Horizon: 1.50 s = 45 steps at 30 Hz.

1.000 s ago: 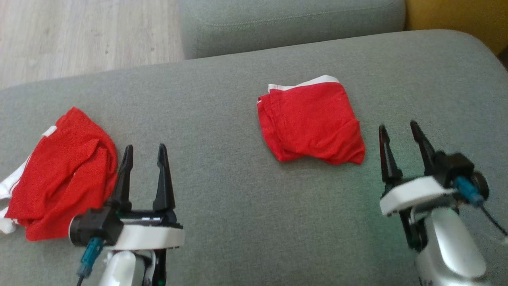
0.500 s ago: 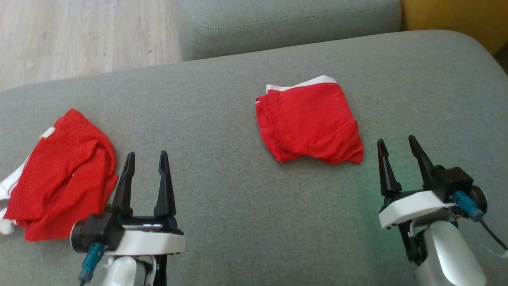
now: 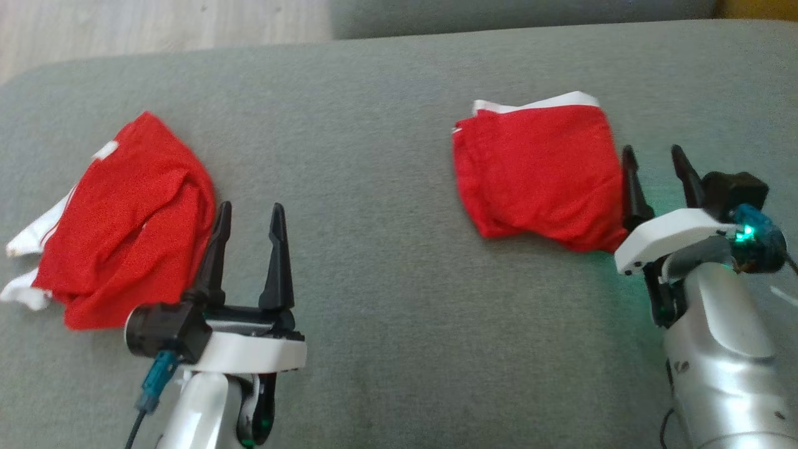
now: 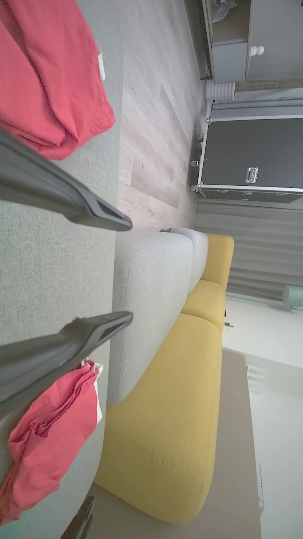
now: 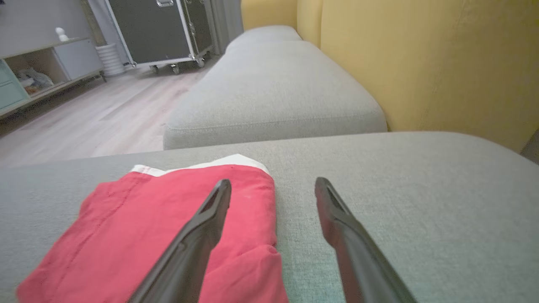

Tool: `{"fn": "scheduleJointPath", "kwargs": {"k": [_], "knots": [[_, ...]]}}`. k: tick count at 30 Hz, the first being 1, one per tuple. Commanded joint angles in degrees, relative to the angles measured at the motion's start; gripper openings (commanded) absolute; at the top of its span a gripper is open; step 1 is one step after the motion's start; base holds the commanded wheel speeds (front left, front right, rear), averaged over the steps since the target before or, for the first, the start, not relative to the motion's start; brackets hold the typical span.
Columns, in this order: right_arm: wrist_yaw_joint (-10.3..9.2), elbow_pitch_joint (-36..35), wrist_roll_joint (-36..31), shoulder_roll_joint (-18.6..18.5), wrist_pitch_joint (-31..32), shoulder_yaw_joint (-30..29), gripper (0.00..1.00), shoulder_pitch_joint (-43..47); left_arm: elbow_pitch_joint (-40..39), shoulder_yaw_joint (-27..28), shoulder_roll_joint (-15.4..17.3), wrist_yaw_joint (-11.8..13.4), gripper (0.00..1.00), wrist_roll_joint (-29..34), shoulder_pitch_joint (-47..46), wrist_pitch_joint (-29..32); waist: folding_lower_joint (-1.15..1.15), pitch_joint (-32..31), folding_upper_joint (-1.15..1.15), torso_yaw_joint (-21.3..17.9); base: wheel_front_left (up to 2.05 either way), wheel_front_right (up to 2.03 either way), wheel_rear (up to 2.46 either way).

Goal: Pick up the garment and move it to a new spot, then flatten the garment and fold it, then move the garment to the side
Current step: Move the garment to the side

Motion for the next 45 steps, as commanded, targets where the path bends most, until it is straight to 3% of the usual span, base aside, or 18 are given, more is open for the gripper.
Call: {"fn": "scheduleJointPath", "kwargs": {"k": [1, 8, 17, 18, 19, 25, 32, 38, 45], "knots": [[-0.05, 0.6, -0.1, 0.2, 0.5, -0.3, 1.00, -2.5, -1.4, 1.2, 0.3, -0.1, 1.00, 0.3, -2.3, -0.3, -0.01, 1.5, 0.00, 1.9, 0.00, 0.00, 0.00], [-0.05, 11.4, -2.0, 0.2, 1.5, -5.5, 1.00, -7.9, -0.9, 0.8, 0.3, 0.0, 1.00, 0.1, -2.5, -0.3, -0.01, 2.6, 0.00, 4.2, 0.00, 0.00, 0.00], [-0.05, 22.1, -2.5, 0.2, 2.4, -6.7, 1.00, -12.7, -0.8, 0.8, 0.3, -0.1, 1.00, 0.2, -3.6, -0.3, -0.01, 3.9, 0.00, 4.5, 0.00, 0.00, 0.00], [-0.05, 23.1, -2.7, 0.2, 2.4, -6.1, 0.75, -13.3, -0.8, 0.7, 0.3, -0.1, 1.00, 0.3, -3.8, -0.3, -0.01, 4.0, 0.00, 4.4, 0.00, 0.00, 0.00], [-0.05, 23.9, -3.1, 0.2, 2.2, -5.3, 0.00, -13.9, -0.8, 0.7, 0.3, -0.1, 1.00, 0.4, -3.9, -0.3, -0.01, 4.1, 0.00, 4.2, 0.00, 0.00, 0.00], [-0.05, 25.2, -8.0, -0.6, -0.6, -0.7, 0.00, -16.4, -0.6, 1.3, 0.3, -0.2, 1.00, 0.8, -4.5, -0.3, -0.01, 3.6, 0.00, 2.2, 0.00, 0.00, 0.00], [-0.05, 26.3, -11.6, -4.6, -1.7, 6.9, 0.00, -18.6, -0.8, 2.3, 0.3, -0.1, 1.00, 0.2, -4.3, -0.3, -0.01, 2.1, 0.00, 0.1, 0.00, 0.00, 0.00], [-0.05, 28.6, -11.7, -11.5, -1.4, 14.5, 0.00, -20.5, -1.2, 2.4, 0.3, 0.1, 1.00, 0.0, -4.0, -0.3, -0.01, 2.1, 0.00, -0.9, 0.00, 0.00, 0.00], [-0.05, 30.2, -9.7, -22.9, -1.0, 19.2, 0.00, -21.5, -1.9, 2.3, 0.3, -0.3, 1.00, 0.0, -5.0, -0.3, -0.01, 4.7, 0.00, -0.3, 0.00, 0.00, 0.00]]}}
